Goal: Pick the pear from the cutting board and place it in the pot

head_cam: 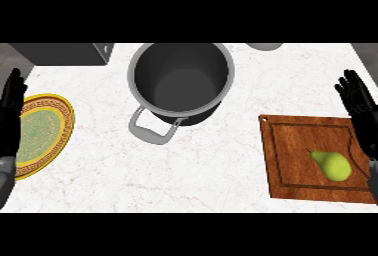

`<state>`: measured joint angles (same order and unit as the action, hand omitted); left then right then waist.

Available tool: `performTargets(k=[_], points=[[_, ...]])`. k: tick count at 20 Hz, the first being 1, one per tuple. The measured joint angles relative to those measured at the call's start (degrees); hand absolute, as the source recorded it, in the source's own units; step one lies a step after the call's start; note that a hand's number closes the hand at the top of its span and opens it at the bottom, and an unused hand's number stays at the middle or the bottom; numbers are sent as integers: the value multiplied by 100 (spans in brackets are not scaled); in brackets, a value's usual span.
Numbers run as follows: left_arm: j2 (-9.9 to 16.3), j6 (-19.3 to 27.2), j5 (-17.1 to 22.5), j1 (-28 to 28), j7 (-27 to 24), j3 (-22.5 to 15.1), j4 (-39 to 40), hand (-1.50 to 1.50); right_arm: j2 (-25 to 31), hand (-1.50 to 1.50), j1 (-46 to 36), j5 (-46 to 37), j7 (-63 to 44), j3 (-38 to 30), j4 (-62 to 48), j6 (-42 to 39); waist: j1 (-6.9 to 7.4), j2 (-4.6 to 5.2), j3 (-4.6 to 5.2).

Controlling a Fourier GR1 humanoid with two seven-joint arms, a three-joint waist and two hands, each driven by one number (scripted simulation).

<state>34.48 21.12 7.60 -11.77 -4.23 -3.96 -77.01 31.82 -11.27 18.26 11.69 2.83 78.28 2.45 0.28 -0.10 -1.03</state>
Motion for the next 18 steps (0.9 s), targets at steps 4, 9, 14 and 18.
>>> performTargets(k=[4, 9, 14, 18], points=[[-52, -18, -131, 115, 279, -151, 57, 0, 146, 150, -40, -272, -395, 534, -63, -500, 37, 22, 67], [-215, -178, -48, 385, 851, -395, 318, 0, 796, -150, -273, -1521, -601, 1083, -32, -335, 74, 21, 119], [-278, -216, -7, 426, 1758, -510, 124, 0, 640, -150, 189, -2605, -321, 1396, 342, 631, -31, -4, 105], [-266, -290, 18, 569, 2062, -438, -67, 0, 952, -150, 345, -3024, -809, 1475, 1121, 516, -46, -12, 106]])
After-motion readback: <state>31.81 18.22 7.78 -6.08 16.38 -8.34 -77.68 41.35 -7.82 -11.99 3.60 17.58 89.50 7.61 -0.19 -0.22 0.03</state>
